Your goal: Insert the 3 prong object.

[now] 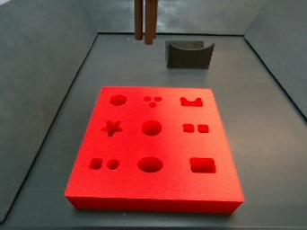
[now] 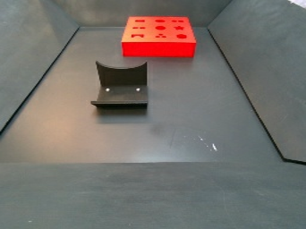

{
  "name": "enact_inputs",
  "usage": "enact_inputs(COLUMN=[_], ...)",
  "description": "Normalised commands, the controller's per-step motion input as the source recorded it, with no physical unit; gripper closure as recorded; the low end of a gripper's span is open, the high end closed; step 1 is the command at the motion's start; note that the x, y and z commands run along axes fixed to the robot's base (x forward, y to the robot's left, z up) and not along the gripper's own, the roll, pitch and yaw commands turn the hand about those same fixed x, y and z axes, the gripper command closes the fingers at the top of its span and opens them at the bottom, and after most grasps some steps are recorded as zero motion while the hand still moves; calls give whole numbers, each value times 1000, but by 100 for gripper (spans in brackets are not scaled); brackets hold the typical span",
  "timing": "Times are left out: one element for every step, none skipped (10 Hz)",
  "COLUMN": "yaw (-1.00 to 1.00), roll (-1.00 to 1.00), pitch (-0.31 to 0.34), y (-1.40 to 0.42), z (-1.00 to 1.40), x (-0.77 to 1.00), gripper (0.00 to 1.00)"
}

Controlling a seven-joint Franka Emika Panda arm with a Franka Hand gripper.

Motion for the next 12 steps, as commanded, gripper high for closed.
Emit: enact_inputs(yaw=[-997, -846, -860, -863, -866, -909, -951, -949, -960, -989, -1000, -1000], roll=[0, 0, 0, 0, 0, 0, 0, 0, 0, 0, -1, 0], pitch=[0, 0, 0, 0, 0, 0, 0, 24, 26, 0, 0, 0], y=[14, 163, 169, 169, 166, 131, 83, 74, 63, 31, 0, 0], z=[-43, -126, -149, -134, -137, -163, -229, -271, -266, -191, -223, -237], x=[54, 306, 286, 289, 283, 203, 69, 11, 0, 34, 29, 17], gripper=[100, 100, 100, 100, 100, 100, 100, 100, 100, 100, 100, 100])
